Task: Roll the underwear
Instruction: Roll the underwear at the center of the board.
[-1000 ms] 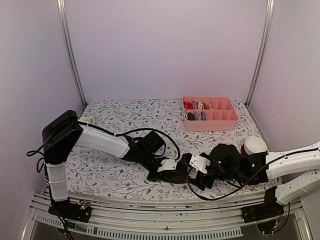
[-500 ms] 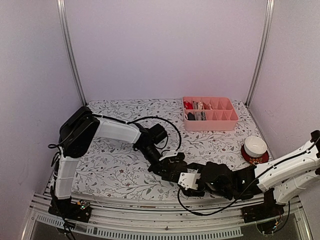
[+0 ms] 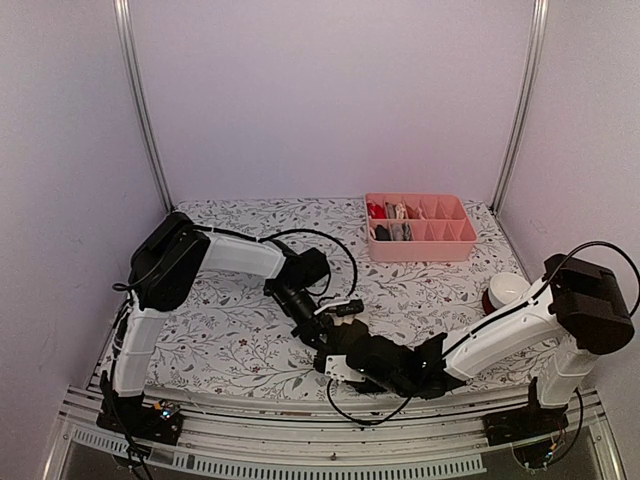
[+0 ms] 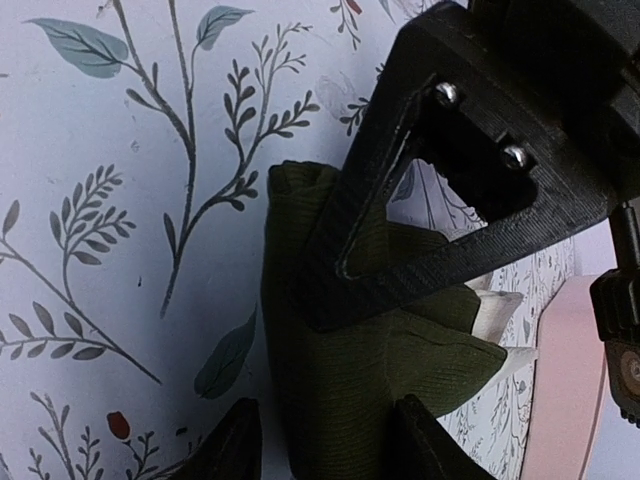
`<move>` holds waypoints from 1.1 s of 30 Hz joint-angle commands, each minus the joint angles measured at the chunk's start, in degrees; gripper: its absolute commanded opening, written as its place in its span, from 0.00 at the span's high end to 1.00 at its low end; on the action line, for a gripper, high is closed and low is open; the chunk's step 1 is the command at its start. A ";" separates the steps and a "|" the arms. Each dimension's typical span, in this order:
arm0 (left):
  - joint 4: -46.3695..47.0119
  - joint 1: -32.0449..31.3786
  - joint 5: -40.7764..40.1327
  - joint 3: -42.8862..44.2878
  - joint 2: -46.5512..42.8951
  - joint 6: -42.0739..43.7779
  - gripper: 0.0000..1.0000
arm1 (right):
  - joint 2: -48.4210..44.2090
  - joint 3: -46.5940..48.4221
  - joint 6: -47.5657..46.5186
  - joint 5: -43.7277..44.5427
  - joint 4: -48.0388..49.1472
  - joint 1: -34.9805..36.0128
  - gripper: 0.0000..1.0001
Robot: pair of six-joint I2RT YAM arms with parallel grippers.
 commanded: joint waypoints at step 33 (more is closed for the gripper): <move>7.33 3.04 -10.59 -8.64 -9.96 -0.45 0.20 | 7.11 6.66 9.37 -20.72 -12.04 -6.55 0.97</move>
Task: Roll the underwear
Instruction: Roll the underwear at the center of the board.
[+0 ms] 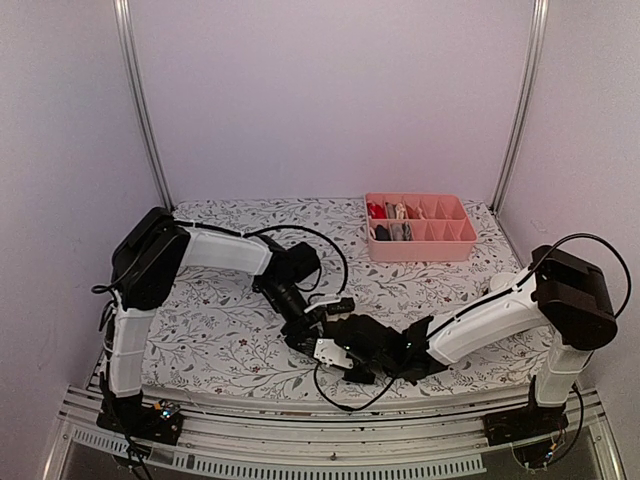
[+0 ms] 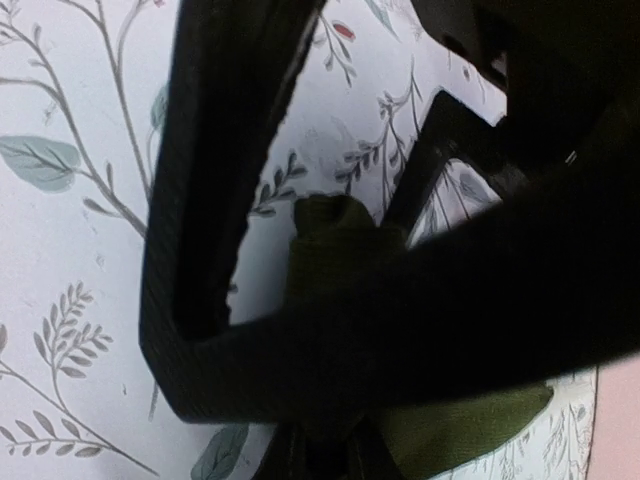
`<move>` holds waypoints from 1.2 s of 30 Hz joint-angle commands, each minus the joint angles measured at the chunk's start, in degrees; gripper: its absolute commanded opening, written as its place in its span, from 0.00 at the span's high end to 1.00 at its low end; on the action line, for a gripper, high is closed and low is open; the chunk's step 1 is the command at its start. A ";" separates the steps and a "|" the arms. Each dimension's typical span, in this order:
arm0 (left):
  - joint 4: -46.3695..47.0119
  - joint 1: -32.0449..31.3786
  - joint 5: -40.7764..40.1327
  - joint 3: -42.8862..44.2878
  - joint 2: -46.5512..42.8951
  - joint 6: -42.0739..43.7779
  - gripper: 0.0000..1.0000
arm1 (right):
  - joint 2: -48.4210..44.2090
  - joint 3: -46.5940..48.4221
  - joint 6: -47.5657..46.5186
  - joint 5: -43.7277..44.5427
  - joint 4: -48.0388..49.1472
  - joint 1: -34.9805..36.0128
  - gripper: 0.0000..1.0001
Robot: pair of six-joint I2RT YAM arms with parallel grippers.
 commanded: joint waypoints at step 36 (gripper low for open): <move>68.20 -9.42 -38.07 -50.52 -31.79 19.63 0.19 | 11.54 16.10 8.35 -52.84 -32.37 -21.43 0.92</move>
